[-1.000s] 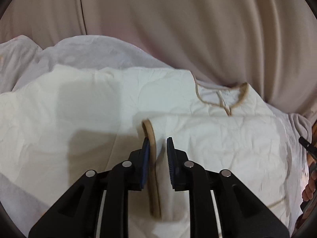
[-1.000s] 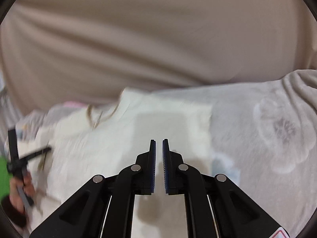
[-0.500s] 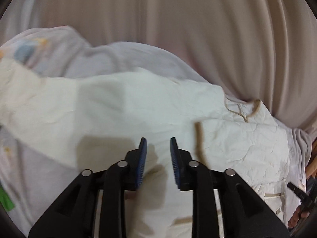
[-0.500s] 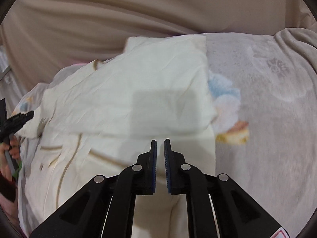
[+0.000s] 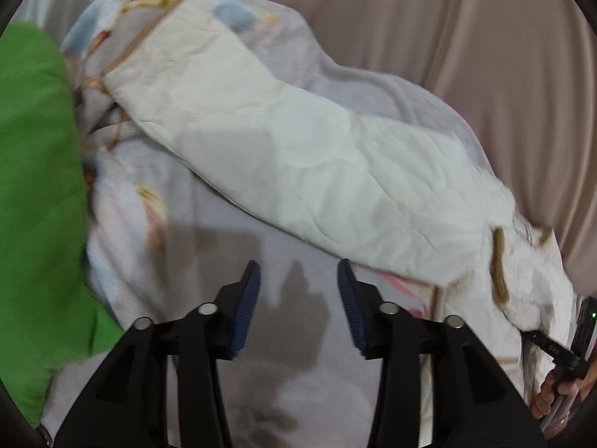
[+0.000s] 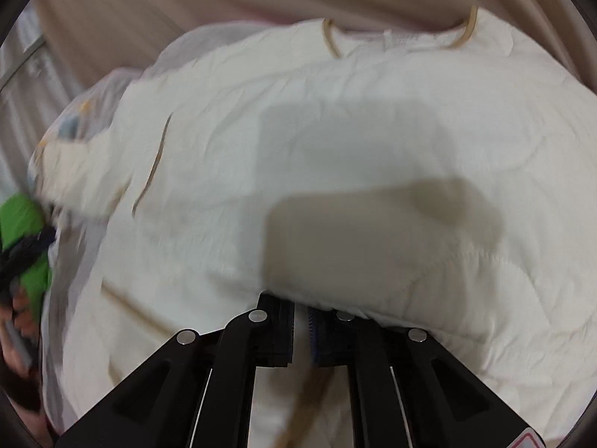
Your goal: Fold large clothes
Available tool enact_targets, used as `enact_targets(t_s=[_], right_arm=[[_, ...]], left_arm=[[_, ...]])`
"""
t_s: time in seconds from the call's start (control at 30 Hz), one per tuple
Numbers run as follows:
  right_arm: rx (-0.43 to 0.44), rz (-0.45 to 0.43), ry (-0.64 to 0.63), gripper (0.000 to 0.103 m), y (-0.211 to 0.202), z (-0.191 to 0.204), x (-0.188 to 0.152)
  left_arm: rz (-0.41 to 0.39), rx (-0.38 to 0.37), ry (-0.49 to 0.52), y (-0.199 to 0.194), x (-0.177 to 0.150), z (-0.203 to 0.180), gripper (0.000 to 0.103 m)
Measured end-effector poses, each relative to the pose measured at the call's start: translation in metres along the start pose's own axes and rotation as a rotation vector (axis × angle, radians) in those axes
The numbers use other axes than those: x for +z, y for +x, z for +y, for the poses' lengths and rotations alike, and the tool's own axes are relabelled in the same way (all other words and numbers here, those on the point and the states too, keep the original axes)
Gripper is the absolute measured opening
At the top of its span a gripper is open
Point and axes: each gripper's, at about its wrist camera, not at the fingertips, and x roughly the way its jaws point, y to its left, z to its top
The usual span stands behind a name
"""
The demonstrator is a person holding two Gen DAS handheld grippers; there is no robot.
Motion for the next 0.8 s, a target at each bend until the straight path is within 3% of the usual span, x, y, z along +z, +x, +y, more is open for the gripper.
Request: enact_targets(t_s=[0.03,0.13,0.27,0.3,0.37,0.4,0.43,0.5,0.6,0.7,0.8], right_arm=[[0.024,-0.003,0.033,0.012,0.0,0.001,0.005],[0.127,0.007,0.013,0.013,-0.014,0.012,-0.005],[0.167,0.016,-0.072,0.013,-0.046,0.023,-0.045],[0.171,0.012,-0.071,0.013,-0.054,0.02,-0.056],[0.171,0.003,-0.052,0.013,-0.069,0.009,-0.073],[0.165,-0.005,-0.034,0.013,-0.078,0.0,-0.081],[0.15,-0.016,-0.023,0.013,-0.086,-0.008,-0.089],[0.08,-0.054,-0.01,0.014,-0.106,-0.024,-0.105],[0.047,-0.099,0.028,0.016,-0.13,-0.047,-0.127],[0.049,-0.133,0.073,0.016,-0.149,-0.064,-0.144],[0.026,-0.152,0.087,0.019,-0.156,-0.071,-0.155]], left_arm=[[-0.029,0.031,-0.034,0.0,0.008,0.011,0.061],[-0.094,0.106,-0.102,0.004,0.026,0.039,0.071],[-0.113,0.138,-0.194,0.027,0.05,0.066,0.068],[-0.114,0.127,-0.201,0.031,0.055,0.065,0.061],[-0.111,0.102,-0.19,0.04,0.065,0.057,0.035],[-0.106,0.092,-0.171,0.043,0.071,0.051,0.005],[-0.107,0.072,-0.148,0.043,0.077,0.041,0.0],[-0.143,0.041,-0.111,0.031,0.086,0.018,0.0],[-0.241,-0.033,0.021,-0.008,0.092,-0.045,0.0],[-0.308,-0.169,0.174,-0.054,0.082,-0.125,0.0],[-0.317,-0.275,0.272,-0.082,0.058,-0.189,0.0]])
